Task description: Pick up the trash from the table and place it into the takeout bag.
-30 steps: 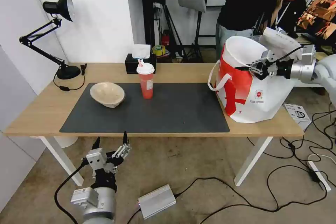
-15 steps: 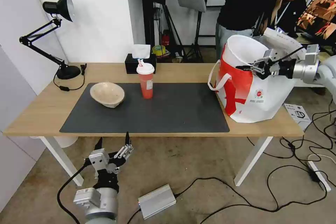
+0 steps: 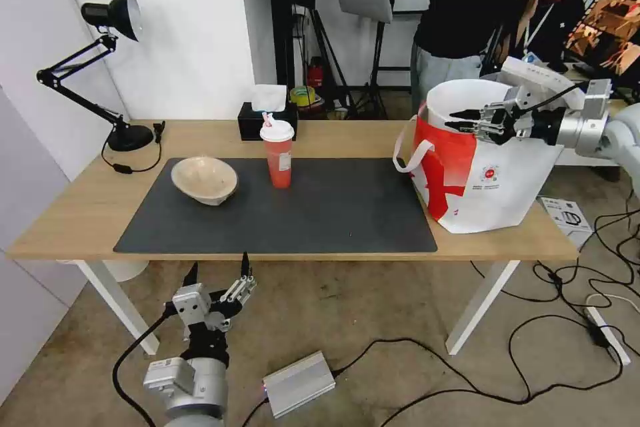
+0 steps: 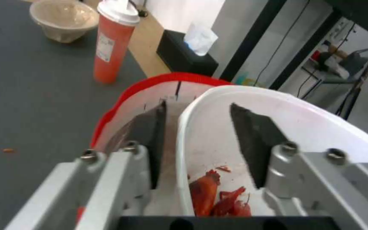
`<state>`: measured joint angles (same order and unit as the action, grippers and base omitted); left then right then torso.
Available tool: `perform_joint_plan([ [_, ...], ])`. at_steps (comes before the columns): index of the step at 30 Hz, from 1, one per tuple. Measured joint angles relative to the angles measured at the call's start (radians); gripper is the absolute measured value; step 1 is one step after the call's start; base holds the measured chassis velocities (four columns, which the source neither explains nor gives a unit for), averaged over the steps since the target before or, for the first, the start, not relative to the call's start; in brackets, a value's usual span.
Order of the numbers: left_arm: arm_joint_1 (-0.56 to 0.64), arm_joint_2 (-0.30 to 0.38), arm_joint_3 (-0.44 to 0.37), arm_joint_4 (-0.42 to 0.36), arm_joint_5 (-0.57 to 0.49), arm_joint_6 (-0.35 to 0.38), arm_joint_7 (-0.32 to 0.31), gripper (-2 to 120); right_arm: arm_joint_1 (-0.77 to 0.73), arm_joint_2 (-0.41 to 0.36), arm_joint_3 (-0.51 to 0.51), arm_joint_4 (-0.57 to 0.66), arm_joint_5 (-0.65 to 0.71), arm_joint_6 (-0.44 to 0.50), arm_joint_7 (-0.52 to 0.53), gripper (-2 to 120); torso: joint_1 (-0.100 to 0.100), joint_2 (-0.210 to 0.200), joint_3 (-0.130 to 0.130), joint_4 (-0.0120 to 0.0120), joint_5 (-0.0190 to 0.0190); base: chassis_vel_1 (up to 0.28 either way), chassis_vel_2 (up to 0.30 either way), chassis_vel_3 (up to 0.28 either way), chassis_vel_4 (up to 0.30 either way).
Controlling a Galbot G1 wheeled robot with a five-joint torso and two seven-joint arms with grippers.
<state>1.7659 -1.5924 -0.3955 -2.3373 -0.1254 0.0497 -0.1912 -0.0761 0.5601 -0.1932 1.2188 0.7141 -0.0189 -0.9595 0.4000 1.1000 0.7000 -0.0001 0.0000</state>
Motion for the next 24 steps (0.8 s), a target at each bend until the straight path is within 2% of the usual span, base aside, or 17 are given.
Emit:
perform_joint_plan([
  [3,-0.002,0.0,0.0,0.0,-0.001,0.0,0.0,100,0.004,0.006,-0.001,-0.003,0.001,0.0,0.001,59,0.0,0.0,0.0,0.0,0.0,0.0,0.0,0.0,0.0],
  [4,-0.002,0.0,0.0,0.0,-0.001,0.0,0.0,100,0.004,0.006,-0.001,-0.003,0.001,0.0,0.001,59,0.0,0.0,0.0,0.0,0.0,0.0,0.0,0.0,0.0],
  [8,-0.003,0.0,0.001,0.001,-0.001,0.0,-0.001,100,0.007,0.009,-0.001,-0.005,0.001,0.0,0.003,78,0.0,0.0,0.0,0.0,0.0,0.0,0.0,0.0,0.0],
  [10,-0.004,0.0,0.001,0.002,-0.001,0.0,-0.001,100,0.008,0.01,-0.001,-0.005,0.001,0.0,0.003,79,0.0,0.0,0.0,0.0,0.0,0.0,0.0,0.0,0.0],
  [13,-0.006,0.0,0.001,0.003,-0.001,0.0,-0.002,100,0.017,0.013,-0.005,-0.006,0.001,0.001,0.006,96,0.0,0.0,0.0,0.0,0.0,0.0,0.0,0.0,0.0],
  [24,-0.017,0.0,0.002,0.011,-0.001,0.003,-0.011,100,0.051,0.024,-0.022,-0.019,0.005,0.006,0.018,100,0.0,0.0,0.0,0.0001,0.0,0.0,0.0,0.0,0.0],
])
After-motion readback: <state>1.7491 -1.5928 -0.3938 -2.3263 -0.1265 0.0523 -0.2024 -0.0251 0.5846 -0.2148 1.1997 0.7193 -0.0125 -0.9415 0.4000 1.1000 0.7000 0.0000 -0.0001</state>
